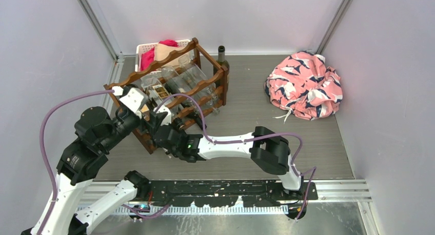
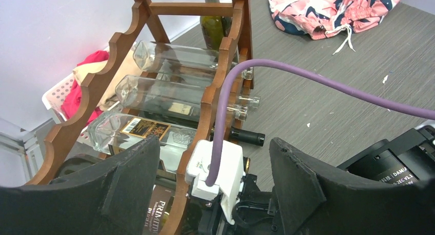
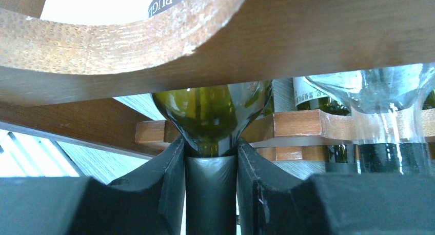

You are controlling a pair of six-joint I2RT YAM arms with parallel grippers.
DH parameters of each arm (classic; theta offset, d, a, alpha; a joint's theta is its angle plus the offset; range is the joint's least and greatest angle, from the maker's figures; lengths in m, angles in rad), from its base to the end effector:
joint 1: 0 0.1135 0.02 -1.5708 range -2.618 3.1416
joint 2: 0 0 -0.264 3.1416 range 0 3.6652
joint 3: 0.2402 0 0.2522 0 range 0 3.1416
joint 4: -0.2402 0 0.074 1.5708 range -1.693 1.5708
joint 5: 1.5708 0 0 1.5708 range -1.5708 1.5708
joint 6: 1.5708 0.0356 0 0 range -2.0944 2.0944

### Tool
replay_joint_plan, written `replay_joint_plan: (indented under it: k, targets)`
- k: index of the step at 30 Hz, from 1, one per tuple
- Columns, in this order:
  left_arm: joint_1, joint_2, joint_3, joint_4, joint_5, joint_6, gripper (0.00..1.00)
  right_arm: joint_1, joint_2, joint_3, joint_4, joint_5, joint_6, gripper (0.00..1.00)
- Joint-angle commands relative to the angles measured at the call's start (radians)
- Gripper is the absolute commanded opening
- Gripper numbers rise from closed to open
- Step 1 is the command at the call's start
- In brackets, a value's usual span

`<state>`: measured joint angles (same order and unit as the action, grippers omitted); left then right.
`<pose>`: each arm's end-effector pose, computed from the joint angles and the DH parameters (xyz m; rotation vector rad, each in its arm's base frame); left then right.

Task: Put the wine bottle on the wine rack
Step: Place the wine bottle in the wine rack.

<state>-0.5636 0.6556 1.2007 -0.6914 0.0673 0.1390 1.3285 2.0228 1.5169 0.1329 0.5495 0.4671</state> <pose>0.0811 -0.0541 0.4368 0.6426 1.6072 -0.3717 0.1322 0.4575 0.2467 -0.4639 1.8904 0.6843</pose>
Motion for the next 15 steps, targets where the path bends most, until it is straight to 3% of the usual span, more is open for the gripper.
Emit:
replay_joint_plan:
  k: [1,15]
  targets:
    - [-0.002,-0.01,0.0,0.062,-0.004,0.003,0.78,-0.013,-0.021,0.084,0.2,0.101,0.002,0.27]
    - [-0.002,-0.008,0.008,0.062,0.003,-0.005,0.78,-0.012,-0.031,0.061,0.215,0.114,0.002,0.44]
